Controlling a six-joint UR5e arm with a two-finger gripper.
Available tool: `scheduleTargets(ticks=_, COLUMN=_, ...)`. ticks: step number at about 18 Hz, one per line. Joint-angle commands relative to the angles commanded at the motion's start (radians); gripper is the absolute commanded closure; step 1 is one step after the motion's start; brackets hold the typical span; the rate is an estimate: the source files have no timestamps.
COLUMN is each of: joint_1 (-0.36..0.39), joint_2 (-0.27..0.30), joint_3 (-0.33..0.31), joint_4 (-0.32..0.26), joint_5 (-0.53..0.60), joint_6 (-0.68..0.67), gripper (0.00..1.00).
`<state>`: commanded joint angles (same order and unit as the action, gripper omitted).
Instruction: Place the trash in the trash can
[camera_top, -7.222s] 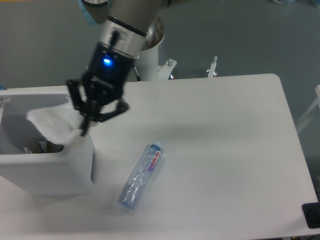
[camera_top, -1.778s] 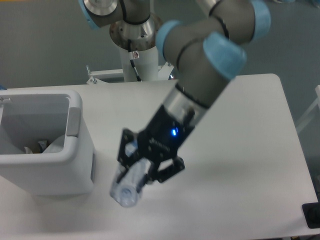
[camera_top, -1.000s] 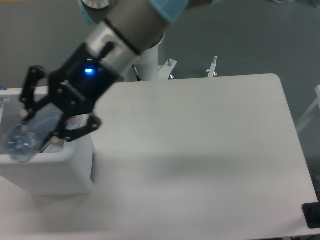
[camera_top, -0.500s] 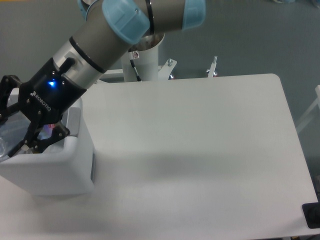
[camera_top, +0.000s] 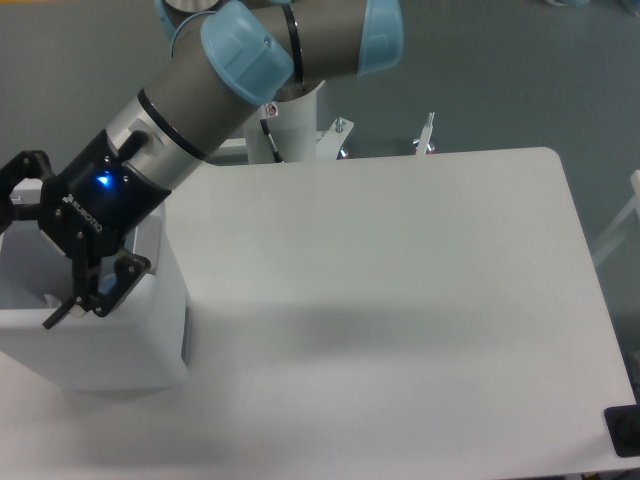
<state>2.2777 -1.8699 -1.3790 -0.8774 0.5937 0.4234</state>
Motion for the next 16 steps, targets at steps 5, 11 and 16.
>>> scheduleTargets(ticks=5, joint_1=0.17, joint_2=0.005, joint_3=-0.049, joint_4=0.002, joint_5=0.002, joint_6=0.003, gripper=0.0)
scheduleTargets(ticks=11, joint_1=0.35, joint_2=-0.012, joint_3=-0.158, joint_4=0.0, joint_5=0.037, joint_6=0.257, gripper=0.0)
scheduleTargets(ticks=16, joint_1=0.358, joint_2=-0.017, joint_3=-0.181, joint_4=-0.002, joint_5=0.344, joint_6=0.368, gripper=0.0)
